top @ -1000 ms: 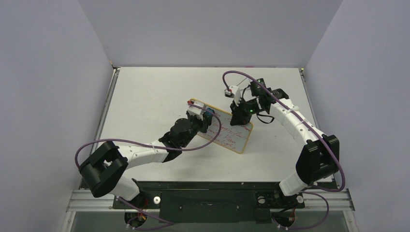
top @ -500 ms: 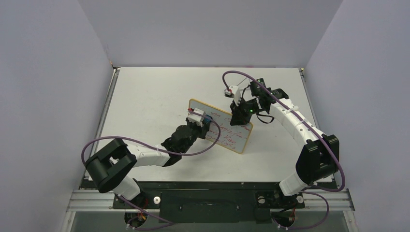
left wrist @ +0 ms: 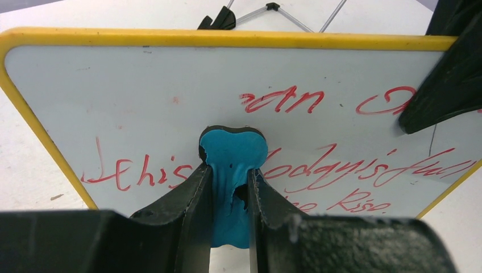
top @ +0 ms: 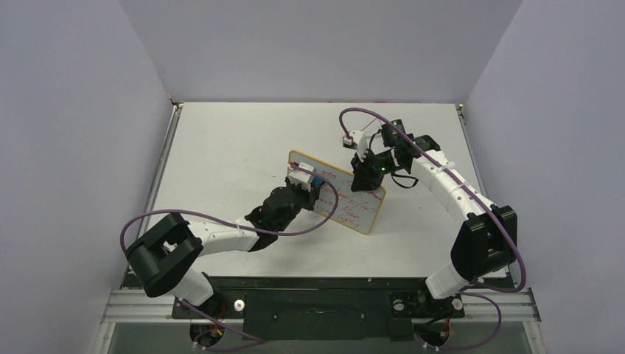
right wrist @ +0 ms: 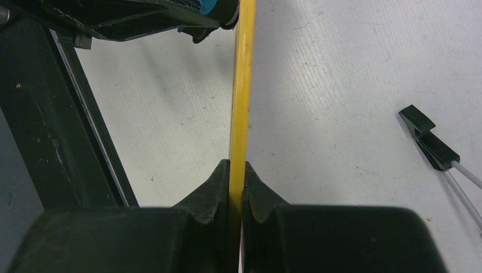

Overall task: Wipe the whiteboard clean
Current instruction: Erase the whiteboard at the center of the board.

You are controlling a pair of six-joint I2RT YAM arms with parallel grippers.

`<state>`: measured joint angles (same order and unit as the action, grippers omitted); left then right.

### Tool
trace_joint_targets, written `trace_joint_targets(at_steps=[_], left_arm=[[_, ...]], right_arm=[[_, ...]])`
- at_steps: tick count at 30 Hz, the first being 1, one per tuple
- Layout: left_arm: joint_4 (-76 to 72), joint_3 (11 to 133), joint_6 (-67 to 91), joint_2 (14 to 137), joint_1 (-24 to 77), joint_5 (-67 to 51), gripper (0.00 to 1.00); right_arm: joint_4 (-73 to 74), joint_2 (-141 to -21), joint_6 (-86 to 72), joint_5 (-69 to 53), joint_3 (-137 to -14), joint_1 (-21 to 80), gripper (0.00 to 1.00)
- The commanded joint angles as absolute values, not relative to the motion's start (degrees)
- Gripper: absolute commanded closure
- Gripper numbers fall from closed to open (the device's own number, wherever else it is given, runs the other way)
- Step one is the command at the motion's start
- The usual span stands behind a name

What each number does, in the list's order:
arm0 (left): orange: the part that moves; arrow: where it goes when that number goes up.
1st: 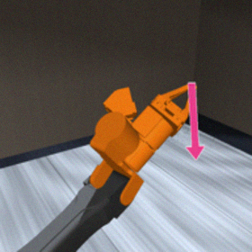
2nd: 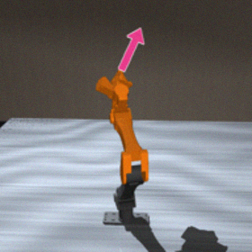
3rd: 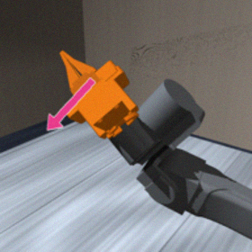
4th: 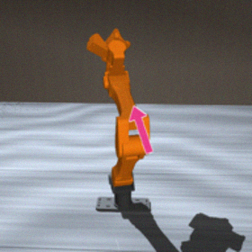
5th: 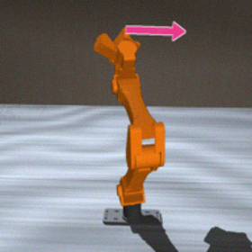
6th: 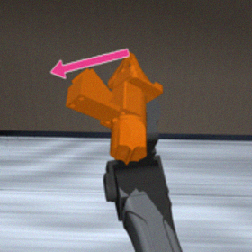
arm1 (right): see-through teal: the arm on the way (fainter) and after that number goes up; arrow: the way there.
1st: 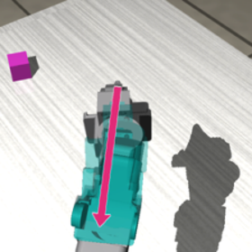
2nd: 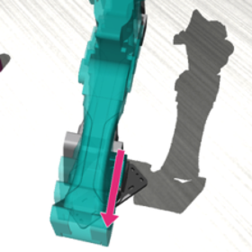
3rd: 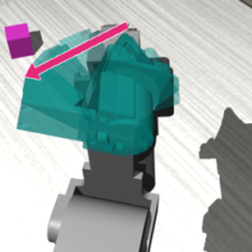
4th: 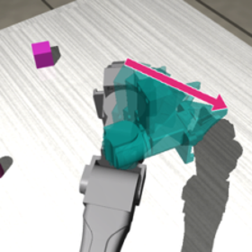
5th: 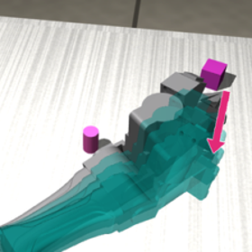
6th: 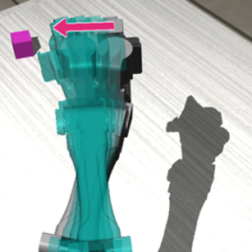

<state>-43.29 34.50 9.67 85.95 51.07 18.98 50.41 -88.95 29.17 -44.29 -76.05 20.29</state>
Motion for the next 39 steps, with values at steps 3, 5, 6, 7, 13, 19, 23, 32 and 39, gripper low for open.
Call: trace_joint_targets(at_steps=[3, 5, 6, 7, 13, 19, 23, 32, 39], left_arm=[[-43.55, 41.48, 6.70, 81.80, 52.60, 17.26, 1.00], [-43.24, 41.93, 6.34, 81.69, 53.03, 17.30, 1.00], [-43.13, 41.97, 6.29, 81.67, 53.14, 17.24, 1.00], [-43.14, 42.05, 6.19, 81.61, 53.24, 17.24, 1.00], [-43.30, 41.24, 6.14, 82.74, 53.52, 17.46, 1.00], [-46.40, 37.11, 7.60, 86.42, 53.02, 19.38, 1.00], [-47.95, 34.69, 8.72, 88.47, 52.47, 20.05, 1.00], [-47.98, 35.64, 9.11, 89.03, 52.43, 18.37, 1.00], [-45.76, 40.04, 7.08, 86.34, 54.24, 17.83, 1.00]], right_arm=[[52.84, -90.99, 33.66, -42.36, -75.68, 21.51, 1.00], [52.87, -91.05, 33.66, -42.34, -75.75, 21.53, 1.00], [52.89, -91.05, 33.66, -42.35, -75.76, 21.53, 1.00], [52.88, -91.08, 33.66, -42.36, -75.76, 21.53, 1.00], [52.86, -91.07, 33.64, -42.36, -75.76, 21.53, 1.00], [52.91, -90.86, 33.66, -42.42, -75.82, 21.48, 1.00], [52.97, -90.89, 33.73, -42.53, -75.76, 21.53, 1.00], [53.06, -91.03, 33.75, -42.54, -75.85, 21.53, 1.00], [53.17, -91.04, 33.84, -42.54, -75.90, 21.58, 1.00]])
